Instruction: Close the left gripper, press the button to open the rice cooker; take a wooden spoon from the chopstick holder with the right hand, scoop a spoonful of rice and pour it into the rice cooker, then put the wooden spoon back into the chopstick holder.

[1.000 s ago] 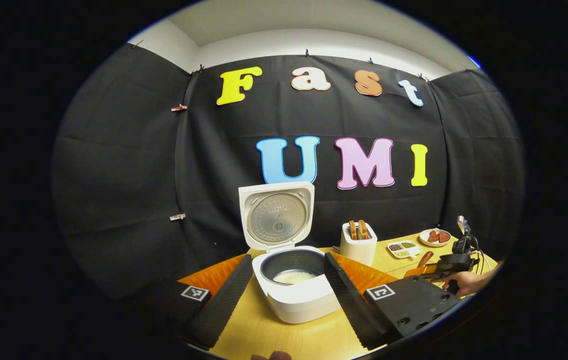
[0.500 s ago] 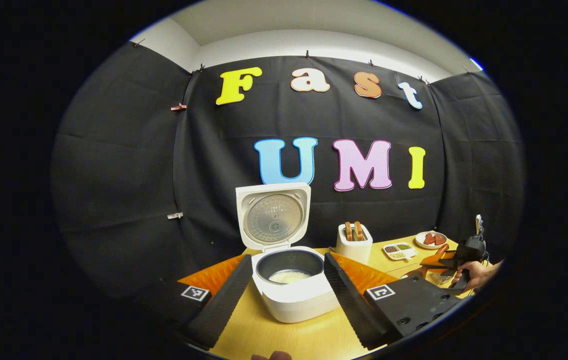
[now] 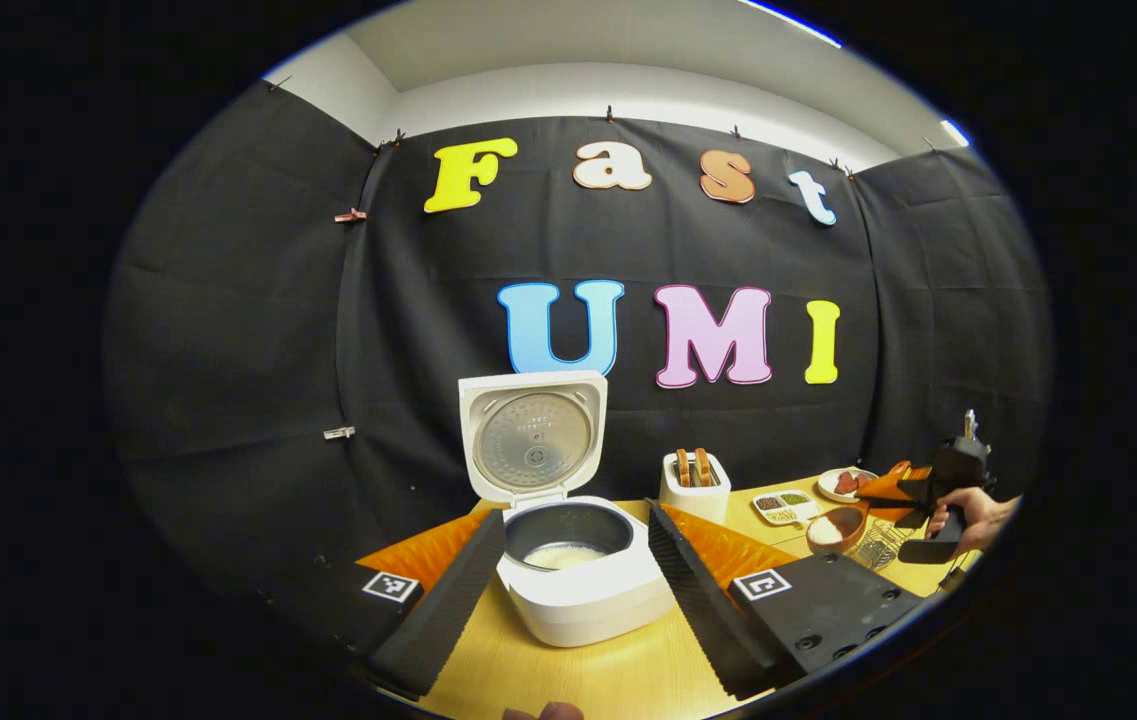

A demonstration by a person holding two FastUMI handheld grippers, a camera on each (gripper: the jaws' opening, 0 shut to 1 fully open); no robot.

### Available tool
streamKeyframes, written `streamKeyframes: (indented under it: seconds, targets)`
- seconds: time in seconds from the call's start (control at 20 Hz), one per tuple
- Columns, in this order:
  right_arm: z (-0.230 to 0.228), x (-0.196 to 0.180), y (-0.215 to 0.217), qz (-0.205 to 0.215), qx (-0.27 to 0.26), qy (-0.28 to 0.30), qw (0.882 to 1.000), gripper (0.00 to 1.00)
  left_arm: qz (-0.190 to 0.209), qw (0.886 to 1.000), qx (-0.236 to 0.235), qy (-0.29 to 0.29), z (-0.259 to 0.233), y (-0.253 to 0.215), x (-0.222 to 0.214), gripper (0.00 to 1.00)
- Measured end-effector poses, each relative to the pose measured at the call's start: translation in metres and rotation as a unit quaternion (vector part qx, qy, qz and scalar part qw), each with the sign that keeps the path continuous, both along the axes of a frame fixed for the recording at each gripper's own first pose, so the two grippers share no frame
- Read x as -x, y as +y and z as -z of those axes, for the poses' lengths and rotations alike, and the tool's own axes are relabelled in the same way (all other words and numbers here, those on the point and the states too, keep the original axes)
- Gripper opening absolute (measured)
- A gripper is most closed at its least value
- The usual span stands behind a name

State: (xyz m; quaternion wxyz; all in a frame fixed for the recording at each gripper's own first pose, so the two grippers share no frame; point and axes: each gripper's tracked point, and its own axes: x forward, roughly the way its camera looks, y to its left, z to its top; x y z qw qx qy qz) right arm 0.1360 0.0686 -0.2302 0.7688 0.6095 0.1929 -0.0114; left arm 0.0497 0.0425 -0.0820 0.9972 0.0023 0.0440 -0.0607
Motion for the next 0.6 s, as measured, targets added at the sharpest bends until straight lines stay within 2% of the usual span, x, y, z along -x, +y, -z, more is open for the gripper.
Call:
streamKeyframes:
  seconds: [0.25,0.6]
  targets:
    - [-0.059,-0.011,0.03,-0.001,-0.014,-0.025,1.0,0.13,0.004,1.0,0.005,0.001,0.005,0.003,-0.002,0.99]
    - [-0.133,-0.053,0.121,-0.036,-0.024,-0.055,0.998,0.13,0.006,1.0,-0.001,0.004,0.012,0.016,-0.002,0.98]
